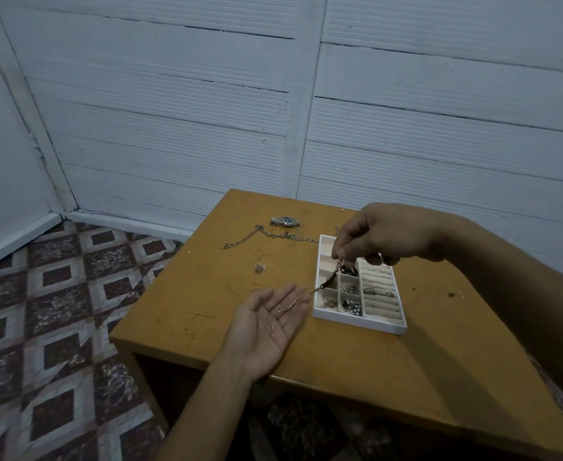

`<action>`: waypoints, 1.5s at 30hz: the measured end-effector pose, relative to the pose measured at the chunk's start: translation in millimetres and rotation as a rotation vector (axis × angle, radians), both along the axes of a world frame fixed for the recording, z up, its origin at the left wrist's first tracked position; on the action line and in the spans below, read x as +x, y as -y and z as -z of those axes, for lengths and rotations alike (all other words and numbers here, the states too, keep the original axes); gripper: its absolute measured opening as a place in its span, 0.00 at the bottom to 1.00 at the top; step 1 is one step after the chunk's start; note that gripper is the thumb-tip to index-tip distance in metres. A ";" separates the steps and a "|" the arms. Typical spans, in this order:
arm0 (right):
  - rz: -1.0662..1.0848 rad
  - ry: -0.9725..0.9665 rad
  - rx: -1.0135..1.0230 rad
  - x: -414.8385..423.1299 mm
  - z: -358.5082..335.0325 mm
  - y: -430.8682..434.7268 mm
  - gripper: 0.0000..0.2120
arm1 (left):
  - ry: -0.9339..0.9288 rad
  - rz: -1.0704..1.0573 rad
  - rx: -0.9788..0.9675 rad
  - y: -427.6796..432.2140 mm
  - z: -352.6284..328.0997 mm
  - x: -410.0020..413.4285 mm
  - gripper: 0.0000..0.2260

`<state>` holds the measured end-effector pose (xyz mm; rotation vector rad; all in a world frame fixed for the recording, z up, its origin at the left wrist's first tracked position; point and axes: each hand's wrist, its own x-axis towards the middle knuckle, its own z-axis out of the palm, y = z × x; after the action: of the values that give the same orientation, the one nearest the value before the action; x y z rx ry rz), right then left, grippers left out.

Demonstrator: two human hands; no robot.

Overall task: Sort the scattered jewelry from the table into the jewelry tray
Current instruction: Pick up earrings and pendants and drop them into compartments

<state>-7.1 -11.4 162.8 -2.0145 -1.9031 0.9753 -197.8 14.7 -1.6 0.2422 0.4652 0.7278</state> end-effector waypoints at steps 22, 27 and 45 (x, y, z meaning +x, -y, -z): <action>0.156 0.130 0.352 -31.7 23.1 -14.9 0.05 | -0.019 0.045 -0.127 14.2 -5.3 29.8 0.24; 0.086 0.126 0.309 -50.7 31.1 2.7 0.06 | 0.014 -0.018 -0.145 10.6 -9.4 30.7 0.24; -0.006 -0.053 0.032 -57.8 64.0 46.1 0.04 | -0.092 0.105 0.065 11.1 -7.2 32.8 0.27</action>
<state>-65.0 -57.6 98.8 -1.9468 -1.8860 0.9839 -165.0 3.6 5.6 0.3599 0.5126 0.6315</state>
